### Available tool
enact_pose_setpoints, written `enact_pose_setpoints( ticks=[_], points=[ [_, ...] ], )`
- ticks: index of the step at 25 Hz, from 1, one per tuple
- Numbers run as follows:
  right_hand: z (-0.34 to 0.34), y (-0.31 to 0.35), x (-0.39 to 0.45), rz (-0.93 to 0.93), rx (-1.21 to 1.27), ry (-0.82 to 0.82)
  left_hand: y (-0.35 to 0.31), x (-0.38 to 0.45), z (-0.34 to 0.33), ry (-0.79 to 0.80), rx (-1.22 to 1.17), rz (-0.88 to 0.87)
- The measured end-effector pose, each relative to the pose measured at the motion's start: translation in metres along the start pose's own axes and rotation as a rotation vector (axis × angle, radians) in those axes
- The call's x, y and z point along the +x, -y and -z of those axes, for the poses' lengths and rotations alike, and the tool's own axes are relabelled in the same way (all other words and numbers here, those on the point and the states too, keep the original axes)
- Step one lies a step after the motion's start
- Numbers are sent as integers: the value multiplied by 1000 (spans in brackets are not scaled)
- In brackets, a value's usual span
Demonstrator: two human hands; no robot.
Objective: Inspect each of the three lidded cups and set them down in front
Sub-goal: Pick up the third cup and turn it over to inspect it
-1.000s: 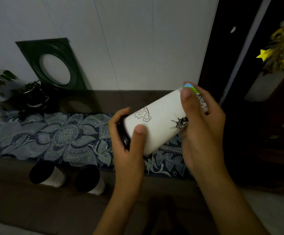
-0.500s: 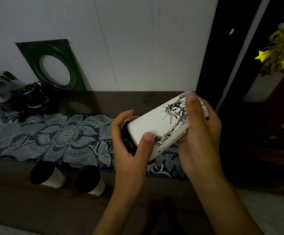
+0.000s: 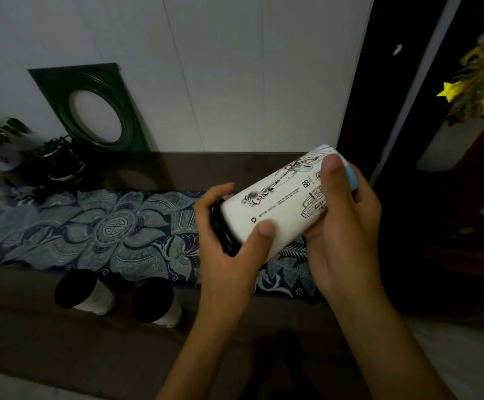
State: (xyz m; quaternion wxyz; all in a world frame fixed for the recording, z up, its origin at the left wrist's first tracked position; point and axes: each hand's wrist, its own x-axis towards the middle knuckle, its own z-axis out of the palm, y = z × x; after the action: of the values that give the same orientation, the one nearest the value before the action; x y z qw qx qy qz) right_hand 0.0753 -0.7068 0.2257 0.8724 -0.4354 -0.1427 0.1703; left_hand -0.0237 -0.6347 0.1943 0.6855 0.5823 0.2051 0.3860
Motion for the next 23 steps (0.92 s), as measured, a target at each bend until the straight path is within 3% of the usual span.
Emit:
enact_pose_setpoints(
  ticks=[2,5,7,10,18,23],
  points=[
    [2,-7,0,-21,-101,9,1,2,2,-37,-43,67],
    [11,-21,-8,84,-524,103,4,8,7,-133,-149,231],
    [17,-34,-18,163,-799,255,5,11,10,-175,-137,268],
    [27,-53,-30,161,-962,467,7,11,12,-138,-98,318],
    [55,-65,-37,-62,-721,331,33,1,46,32,53,360],
    [79,-99,-54,-292,-596,193,72,-10,67,48,-24,529]
  ],
)
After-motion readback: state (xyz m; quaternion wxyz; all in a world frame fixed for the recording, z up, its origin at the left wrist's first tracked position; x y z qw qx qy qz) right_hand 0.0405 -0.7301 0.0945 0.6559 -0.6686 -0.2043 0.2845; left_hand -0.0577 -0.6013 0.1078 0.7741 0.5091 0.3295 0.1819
